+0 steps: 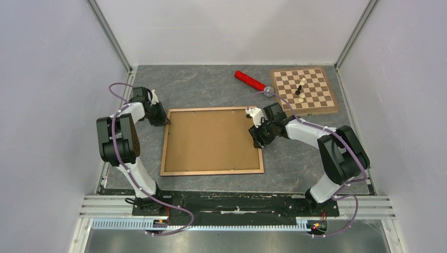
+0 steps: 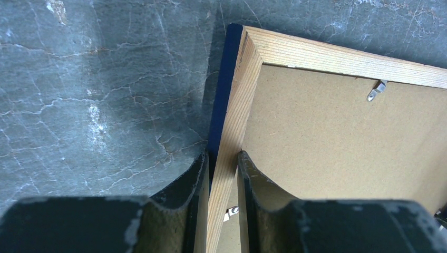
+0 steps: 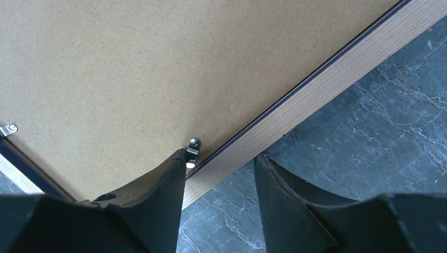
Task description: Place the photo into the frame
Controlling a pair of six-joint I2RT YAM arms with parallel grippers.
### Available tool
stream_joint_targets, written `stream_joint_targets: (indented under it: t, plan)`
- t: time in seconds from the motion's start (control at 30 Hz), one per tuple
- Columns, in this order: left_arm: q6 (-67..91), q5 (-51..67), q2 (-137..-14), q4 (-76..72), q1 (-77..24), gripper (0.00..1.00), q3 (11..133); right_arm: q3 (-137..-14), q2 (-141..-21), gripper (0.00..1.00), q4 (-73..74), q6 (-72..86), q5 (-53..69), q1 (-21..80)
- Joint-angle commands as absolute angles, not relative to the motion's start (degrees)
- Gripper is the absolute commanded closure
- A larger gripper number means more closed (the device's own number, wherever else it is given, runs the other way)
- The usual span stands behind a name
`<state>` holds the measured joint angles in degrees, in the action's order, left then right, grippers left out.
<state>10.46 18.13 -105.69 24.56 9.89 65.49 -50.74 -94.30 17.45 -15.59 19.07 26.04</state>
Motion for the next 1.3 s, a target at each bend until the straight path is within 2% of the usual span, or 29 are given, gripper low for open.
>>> stream_joint_targets:
  t: [0.0,0.5,1.27]
  plan:
    - [11.5,18.3,-105.9,27.6,9.7,0.98,64.2,-49.8,-93.4,0.54,16.3,-17.5,16.5,26.4]
    - [10.5,18.1,-106.7,27.9,9.7,0.98,64.4,-48.3,-91.8,0.61,13.4,-17.1,16.6,26.5]
    - [9.0,17.2,-108.2,28.6,9.1,0.98,65.1,-37.5,-86.4,0.71,-1.4,-19.1,16.6,26.4]
